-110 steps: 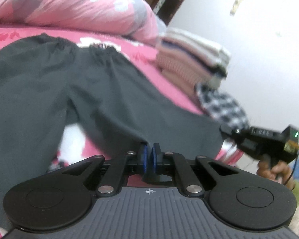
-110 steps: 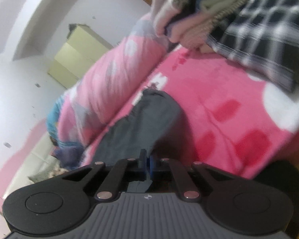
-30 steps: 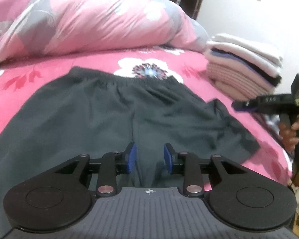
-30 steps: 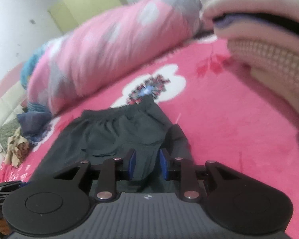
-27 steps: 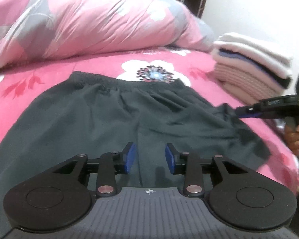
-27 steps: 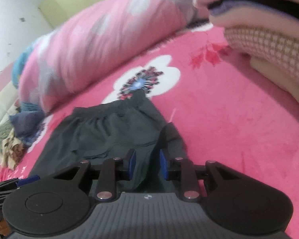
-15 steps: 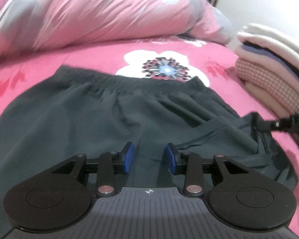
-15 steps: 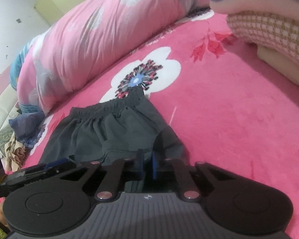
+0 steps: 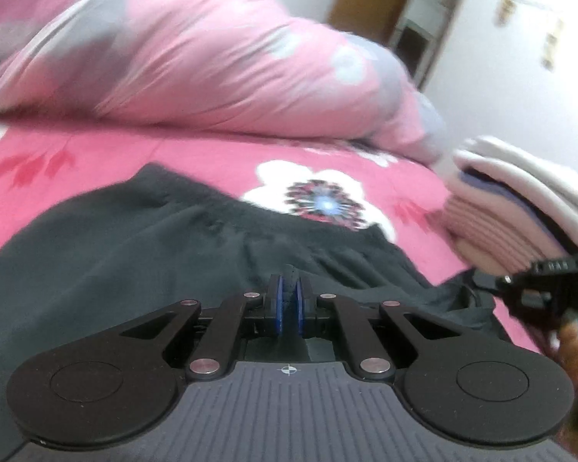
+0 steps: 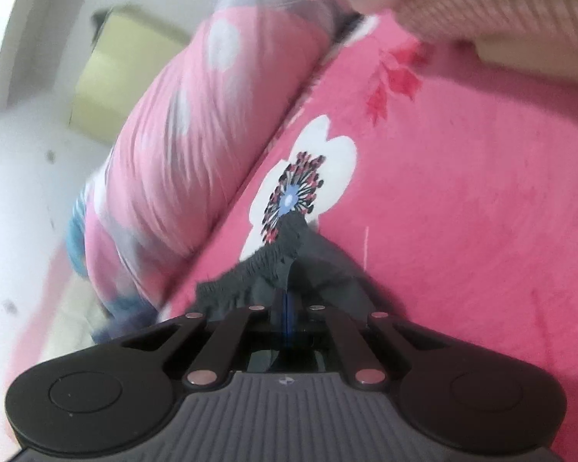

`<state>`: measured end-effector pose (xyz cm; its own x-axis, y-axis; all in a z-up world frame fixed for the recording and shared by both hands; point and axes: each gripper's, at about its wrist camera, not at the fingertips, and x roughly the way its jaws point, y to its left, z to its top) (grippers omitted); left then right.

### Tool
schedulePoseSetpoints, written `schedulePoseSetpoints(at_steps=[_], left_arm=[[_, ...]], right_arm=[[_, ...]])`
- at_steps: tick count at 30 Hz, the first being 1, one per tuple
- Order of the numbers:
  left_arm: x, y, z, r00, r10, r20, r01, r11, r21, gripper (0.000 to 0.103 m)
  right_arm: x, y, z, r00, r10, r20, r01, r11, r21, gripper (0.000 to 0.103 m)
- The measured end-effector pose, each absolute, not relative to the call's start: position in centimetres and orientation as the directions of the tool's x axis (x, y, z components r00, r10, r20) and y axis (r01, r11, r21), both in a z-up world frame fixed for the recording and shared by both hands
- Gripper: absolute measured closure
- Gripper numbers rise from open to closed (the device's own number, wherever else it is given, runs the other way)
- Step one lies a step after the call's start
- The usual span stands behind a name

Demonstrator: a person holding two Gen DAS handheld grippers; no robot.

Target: Fold clothes

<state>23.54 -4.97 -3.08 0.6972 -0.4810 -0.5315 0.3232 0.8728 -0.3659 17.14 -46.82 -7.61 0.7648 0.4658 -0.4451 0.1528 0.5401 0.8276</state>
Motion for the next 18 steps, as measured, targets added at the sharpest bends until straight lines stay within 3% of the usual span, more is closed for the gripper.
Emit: schedulePoseSetpoints(at_steps=[9, 11, 18], left_arm=[[24.5, -3.1, -5.8, 0.703, -0.468, -0.536, 0.206, 0.855, -0.476, 0.097], [24.3, -2.6, -5.6, 0.722, -0.461, -0.516, 0.201, 0.853, -0.481, 0.097], [23.6, -1.9, -4.1, 0.793, -0.422, -0.439, 0.213, 0.867, -0.45, 0.097]], right_arm=[[17.3, -49.2, -13.1, 0.866, 0.379, -0.326, 0.249, 0.241, 0.938, 0.1], [16.7, -49.1, -11.8, 0.881, 0.367, -0.299, 0.192, 0.3, 0.934, 0.1], [17.4, -42.2, -5.6, 0.726, 0.46, -0.511, -0.073, 0.79, 0.609, 0.1]])
